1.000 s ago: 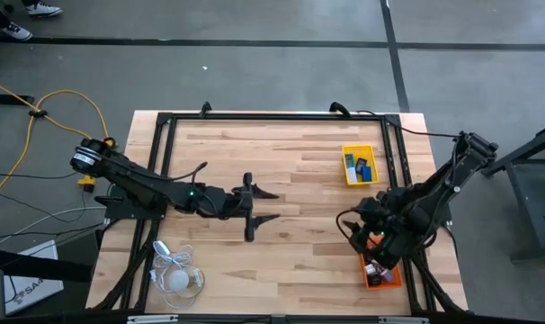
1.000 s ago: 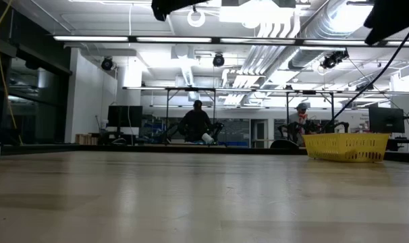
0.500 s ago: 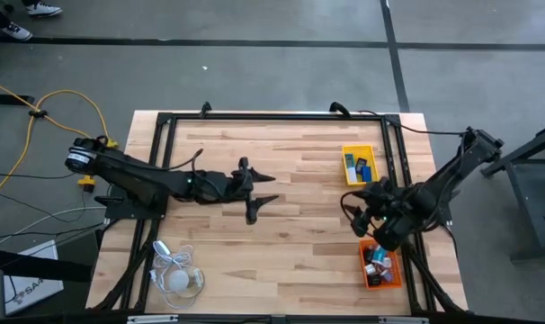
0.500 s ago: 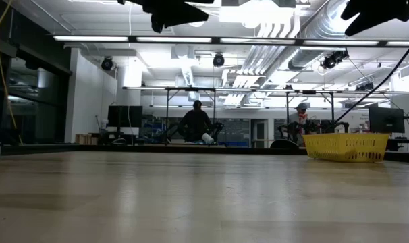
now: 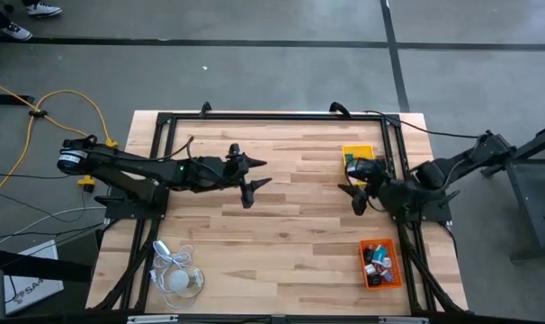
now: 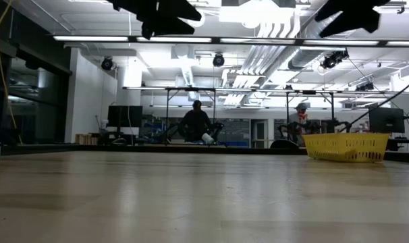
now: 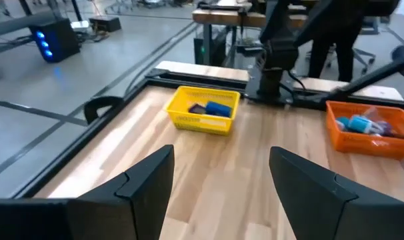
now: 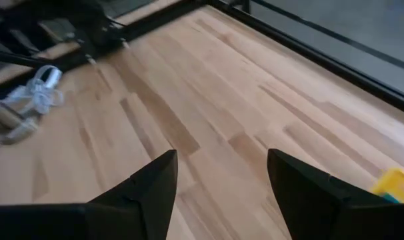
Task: Pick & Place Office items
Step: Return to Home position
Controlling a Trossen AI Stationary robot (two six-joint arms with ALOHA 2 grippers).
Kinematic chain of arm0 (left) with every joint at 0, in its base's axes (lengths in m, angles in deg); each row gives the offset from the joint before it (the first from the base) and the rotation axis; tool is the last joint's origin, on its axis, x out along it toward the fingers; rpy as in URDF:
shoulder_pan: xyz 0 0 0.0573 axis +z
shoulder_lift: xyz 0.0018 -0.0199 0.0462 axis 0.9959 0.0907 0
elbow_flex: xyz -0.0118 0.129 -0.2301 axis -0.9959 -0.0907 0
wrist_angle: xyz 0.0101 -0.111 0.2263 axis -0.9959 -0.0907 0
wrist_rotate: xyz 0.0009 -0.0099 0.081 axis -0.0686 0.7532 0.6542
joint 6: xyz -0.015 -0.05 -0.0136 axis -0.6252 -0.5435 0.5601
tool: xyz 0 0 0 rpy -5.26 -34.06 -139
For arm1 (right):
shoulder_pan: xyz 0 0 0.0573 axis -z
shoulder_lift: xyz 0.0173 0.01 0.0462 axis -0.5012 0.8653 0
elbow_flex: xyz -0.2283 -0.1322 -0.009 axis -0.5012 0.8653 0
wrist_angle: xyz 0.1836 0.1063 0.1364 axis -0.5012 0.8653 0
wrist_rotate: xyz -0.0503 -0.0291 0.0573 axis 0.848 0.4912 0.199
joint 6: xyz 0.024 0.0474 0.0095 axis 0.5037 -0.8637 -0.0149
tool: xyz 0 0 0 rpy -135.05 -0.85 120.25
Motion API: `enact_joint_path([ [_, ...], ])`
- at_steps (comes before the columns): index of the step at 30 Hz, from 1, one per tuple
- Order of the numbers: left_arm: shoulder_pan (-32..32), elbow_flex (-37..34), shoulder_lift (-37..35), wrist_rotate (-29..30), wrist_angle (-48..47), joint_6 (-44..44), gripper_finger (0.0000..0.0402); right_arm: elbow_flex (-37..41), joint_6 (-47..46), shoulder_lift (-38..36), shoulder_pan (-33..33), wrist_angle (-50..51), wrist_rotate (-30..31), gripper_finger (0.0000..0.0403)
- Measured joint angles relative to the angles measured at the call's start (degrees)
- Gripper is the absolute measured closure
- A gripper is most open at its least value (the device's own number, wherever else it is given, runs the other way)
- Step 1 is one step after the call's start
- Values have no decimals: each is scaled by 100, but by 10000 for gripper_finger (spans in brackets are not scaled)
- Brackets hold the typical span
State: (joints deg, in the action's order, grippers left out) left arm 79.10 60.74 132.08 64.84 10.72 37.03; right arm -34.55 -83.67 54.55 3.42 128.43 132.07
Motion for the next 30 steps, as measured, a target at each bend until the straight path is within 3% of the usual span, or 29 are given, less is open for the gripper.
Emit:
enact_joint_path([
  [11, 273, 2, 9, 3, -233, -133, 162, 614, 2254, -280, 1745, -2170, -2009, 184],
  [17, 632, 2, -50, -249, -329, 63, 162, 774, 3136, -327, 2399, -2944, -2135, 184],
  [25, 1032, -50, -55, -490, -553, 265, 162, 809, 3801, -348, 2942, -3225, -2554, 184],
  [30, 1305, -99, -187, -663, -541, 220, 162, 1515, 3966, -441, 3293, -4275, -2687, 184],
])
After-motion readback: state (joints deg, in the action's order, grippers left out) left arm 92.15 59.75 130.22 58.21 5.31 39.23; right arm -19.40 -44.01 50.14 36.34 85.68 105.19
